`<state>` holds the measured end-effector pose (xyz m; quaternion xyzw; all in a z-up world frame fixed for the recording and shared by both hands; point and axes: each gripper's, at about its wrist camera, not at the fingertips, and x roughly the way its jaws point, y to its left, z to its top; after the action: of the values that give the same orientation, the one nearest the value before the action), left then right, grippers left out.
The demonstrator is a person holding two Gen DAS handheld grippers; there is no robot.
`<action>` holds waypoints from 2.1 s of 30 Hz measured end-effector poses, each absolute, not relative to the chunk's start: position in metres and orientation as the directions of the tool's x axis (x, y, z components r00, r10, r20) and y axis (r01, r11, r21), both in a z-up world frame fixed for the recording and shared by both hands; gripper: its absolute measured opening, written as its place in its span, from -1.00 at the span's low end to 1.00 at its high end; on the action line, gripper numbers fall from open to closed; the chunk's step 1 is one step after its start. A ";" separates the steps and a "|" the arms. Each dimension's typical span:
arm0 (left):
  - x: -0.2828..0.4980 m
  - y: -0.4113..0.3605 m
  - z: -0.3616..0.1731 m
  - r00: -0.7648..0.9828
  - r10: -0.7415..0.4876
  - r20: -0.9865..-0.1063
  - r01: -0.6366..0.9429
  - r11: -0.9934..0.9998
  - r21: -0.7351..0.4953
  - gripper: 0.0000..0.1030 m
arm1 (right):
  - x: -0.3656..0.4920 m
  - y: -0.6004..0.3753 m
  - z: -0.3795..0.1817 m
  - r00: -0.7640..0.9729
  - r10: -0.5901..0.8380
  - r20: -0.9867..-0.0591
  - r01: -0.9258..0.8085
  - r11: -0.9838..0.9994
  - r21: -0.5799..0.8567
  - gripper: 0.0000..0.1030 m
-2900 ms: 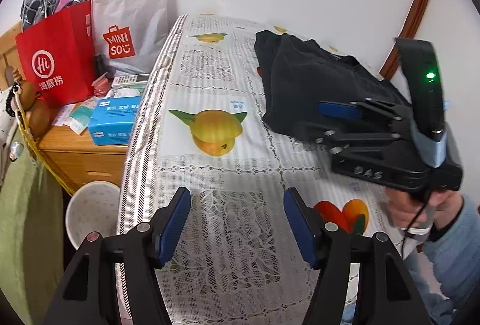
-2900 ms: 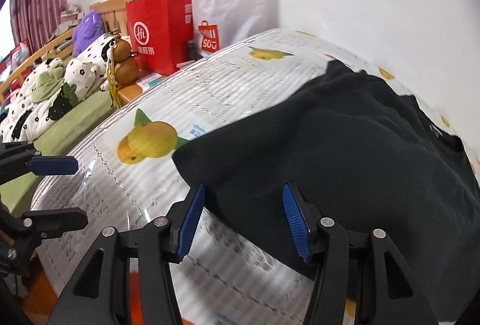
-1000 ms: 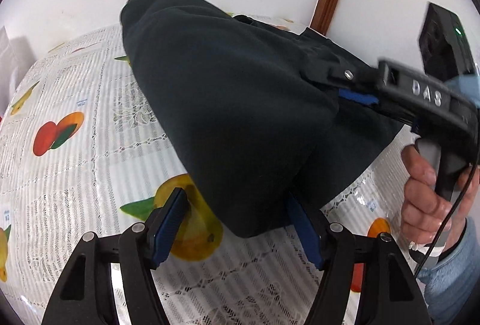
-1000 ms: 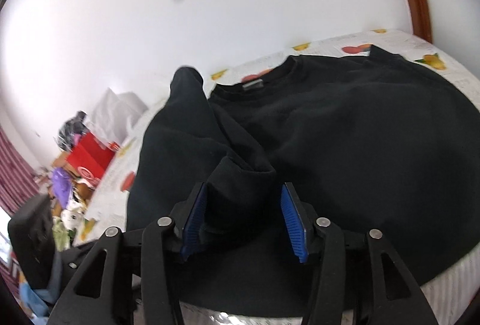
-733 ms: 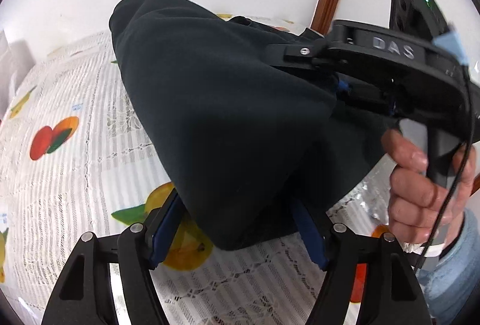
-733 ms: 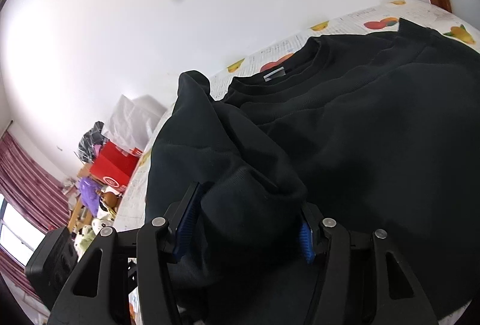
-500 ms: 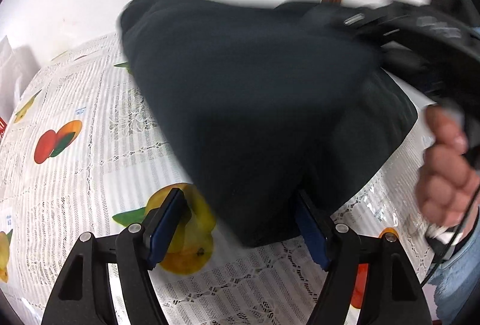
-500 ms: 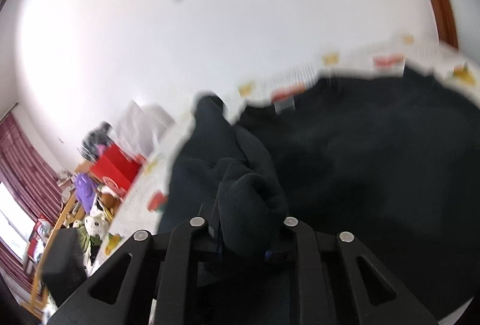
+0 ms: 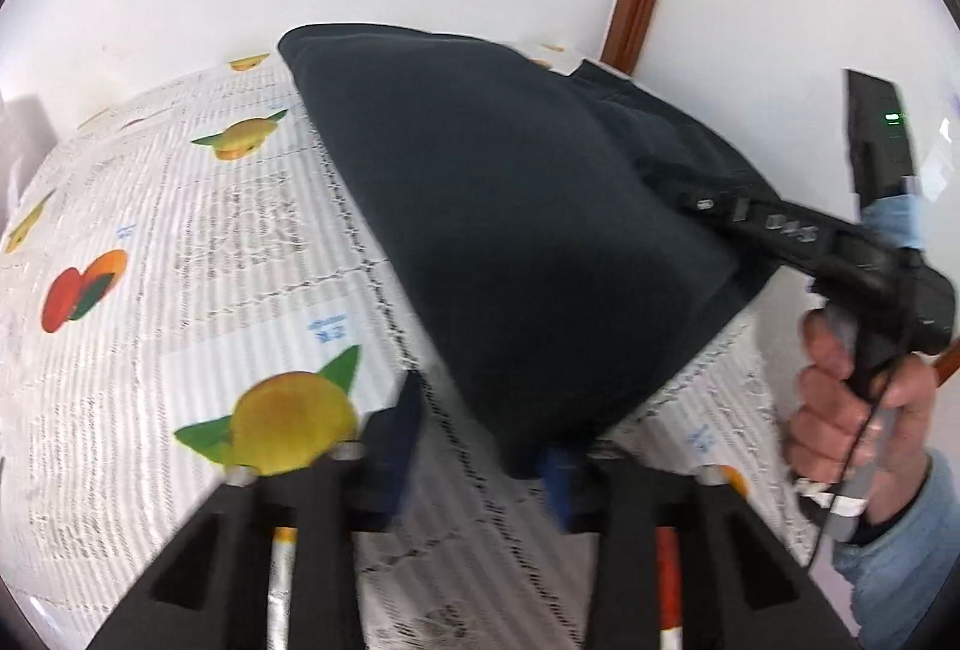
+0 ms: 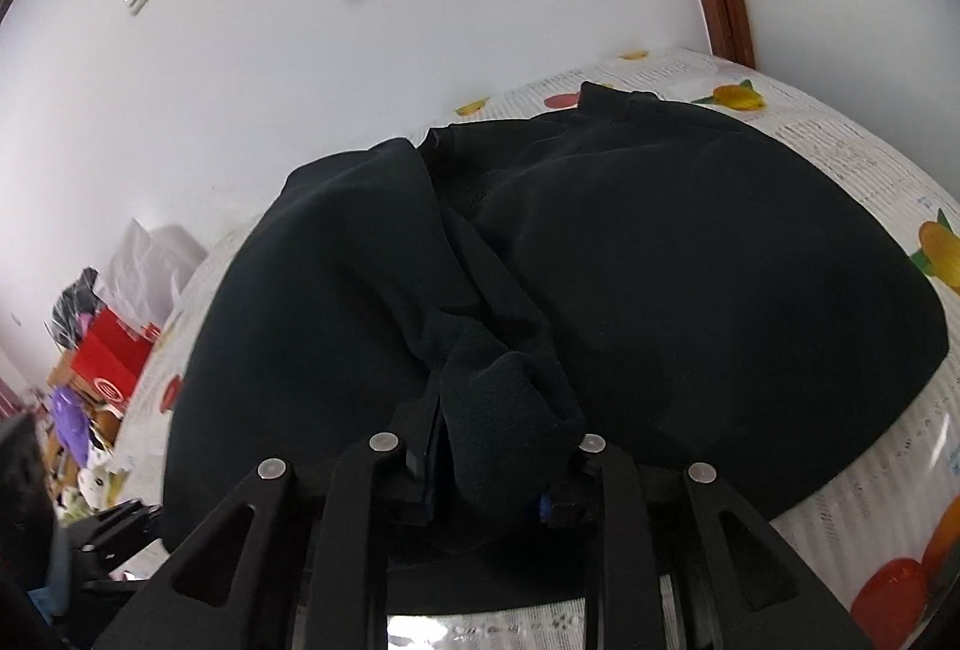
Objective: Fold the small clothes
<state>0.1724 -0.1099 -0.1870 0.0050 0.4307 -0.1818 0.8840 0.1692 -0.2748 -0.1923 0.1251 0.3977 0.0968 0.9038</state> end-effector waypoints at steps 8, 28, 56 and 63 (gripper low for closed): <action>0.167 -0.072 -0.180 0.603 -0.285 -0.745 0.257 0.954 -0.157 -0.74 | 0.178 -0.252 -0.194 0.617 0.309 -0.724 -0.170 0.950 0.260 -0.65; 0.128 0.027 -0.173 0.632 -0.181 -0.753 0.132 0.983 -0.126 -0.68 | 0.168 -0.163 -0.200 0.492 0.514 -0.703 -0.347 0.856 0.383 -0.34; 0.159 0.000 -0.187 0.619 -0.093 -0.780 0.063 0.996 -0.069 0.37 | 0.176 -0.182 -0.156 0.679 0.537 -0.500 -0.329 0.832 0.447 -0.82; 0.161 0.001 -0.187 0.621 -0.080 -0.780 0.072 0.996 -0.045 0.37 | 0.167 -0.243 -0.165 0.730 0.422 -0.538 -0.197 0.883 0.426 -0.82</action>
<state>0.1613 0.0006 -0.1872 -0.0048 0.4332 -0.0421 0.9003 0.1665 -0.2426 -0.1646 0.1726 0.3263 0.1694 0.9138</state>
